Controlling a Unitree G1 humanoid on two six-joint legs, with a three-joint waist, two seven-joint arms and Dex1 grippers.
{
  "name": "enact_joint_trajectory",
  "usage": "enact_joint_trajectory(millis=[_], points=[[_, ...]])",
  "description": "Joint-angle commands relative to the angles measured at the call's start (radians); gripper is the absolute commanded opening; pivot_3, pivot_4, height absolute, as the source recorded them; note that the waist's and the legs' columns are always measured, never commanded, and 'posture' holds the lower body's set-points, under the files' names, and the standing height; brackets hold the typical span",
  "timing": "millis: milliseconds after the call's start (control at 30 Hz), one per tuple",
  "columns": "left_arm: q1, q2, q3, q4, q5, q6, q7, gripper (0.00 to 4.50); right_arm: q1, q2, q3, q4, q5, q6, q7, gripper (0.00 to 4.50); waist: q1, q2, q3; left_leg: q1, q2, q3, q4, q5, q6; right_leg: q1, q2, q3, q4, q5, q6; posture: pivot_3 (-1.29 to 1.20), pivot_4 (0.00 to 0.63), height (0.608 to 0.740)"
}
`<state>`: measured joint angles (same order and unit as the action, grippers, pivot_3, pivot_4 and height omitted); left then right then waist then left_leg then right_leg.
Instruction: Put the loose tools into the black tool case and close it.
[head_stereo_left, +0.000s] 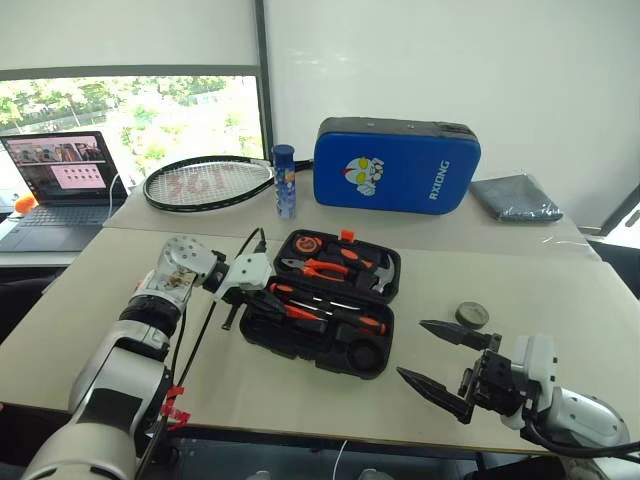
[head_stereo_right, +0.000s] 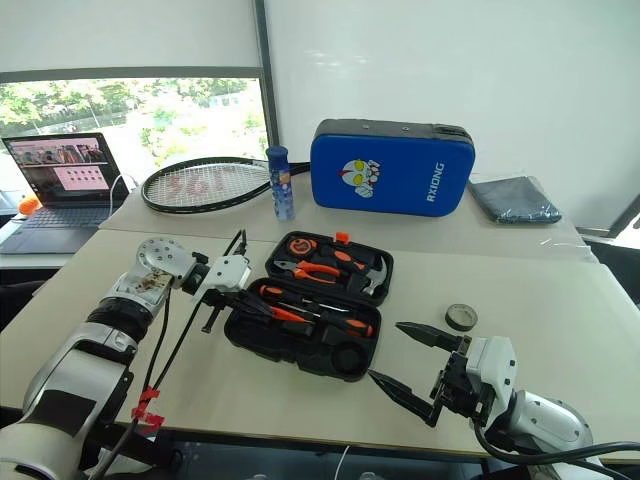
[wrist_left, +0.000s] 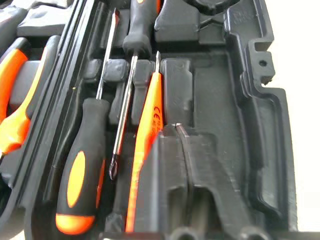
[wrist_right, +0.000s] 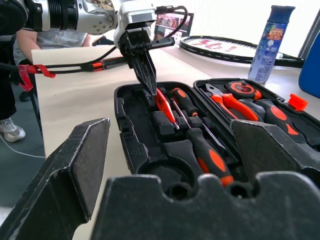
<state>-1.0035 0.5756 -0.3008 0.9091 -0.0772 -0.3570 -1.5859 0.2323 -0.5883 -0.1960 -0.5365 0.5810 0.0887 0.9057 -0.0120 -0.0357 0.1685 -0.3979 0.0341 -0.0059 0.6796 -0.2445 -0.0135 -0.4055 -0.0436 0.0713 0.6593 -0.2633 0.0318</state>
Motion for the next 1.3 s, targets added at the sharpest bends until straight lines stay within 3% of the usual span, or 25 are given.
enact_joint_trajectory(millis=[33, 567, 900, 1300], points=[[-0.001, -0.018, 0.022, 0.000, 0.028, -0.021, 0.046, 0.07, -0.008, -0.005, -0.004, -0.013, 0.003, -0.009, 0.003, 4.50, 0.000, 0.000, 0.000, 0.000, 0.000, 0.000, 0.000, 0.000, 0.000, 0.000, 0.000, 0.000, 0.000, 0.000, 0.000, 0.00, 0.150, 0.740], [-0.014, -0.046, 0.020, 0.092, 0.117, -0.045, 0.100, 0.07, -0.010, 0.007, 0.009, -0.014, -0.009, -0.015, -0.003, 4.50, -0.003, 0.000, 0.000, 0.000, 0.000, 0.000, 0.000, 0.000, 0.000, 0.000, 0.000, 0.000, 0.001, 0.000, 0.000, 0.00, 0.150, 0.740], [0.001, -0.061, 0.071, 0.079, 0.067, -0.005, 0.022, 0.07, 0.014, 0.006, 0.009, -0.024, -0.006, -0.015, -0.001, 4.50, 0.001, 0.000, 0.000, 0.000, -0.001, -0.001, 0.001, 0.000, 0.000, 0.001, 0.000, 0.000, 0.002, 0.000, 0.000, 0.00, 0.150, 0.740], [-0.004, -0.074, 0.090, 0.107, 0.103, -0.029, 0.105, 0.07, 0.005, 0.006, 0.023, -0.018, -0.008, -0.011, 0.003, 4.50, -0.003, 0.000, 0.000, 0.000, 0.000, -0.001, 0.001, 0.000, 0.000, 0.000, 0.000, 0.000, 0.001, 0.000, 0.000, 0.00, 0.150, 0.740]])
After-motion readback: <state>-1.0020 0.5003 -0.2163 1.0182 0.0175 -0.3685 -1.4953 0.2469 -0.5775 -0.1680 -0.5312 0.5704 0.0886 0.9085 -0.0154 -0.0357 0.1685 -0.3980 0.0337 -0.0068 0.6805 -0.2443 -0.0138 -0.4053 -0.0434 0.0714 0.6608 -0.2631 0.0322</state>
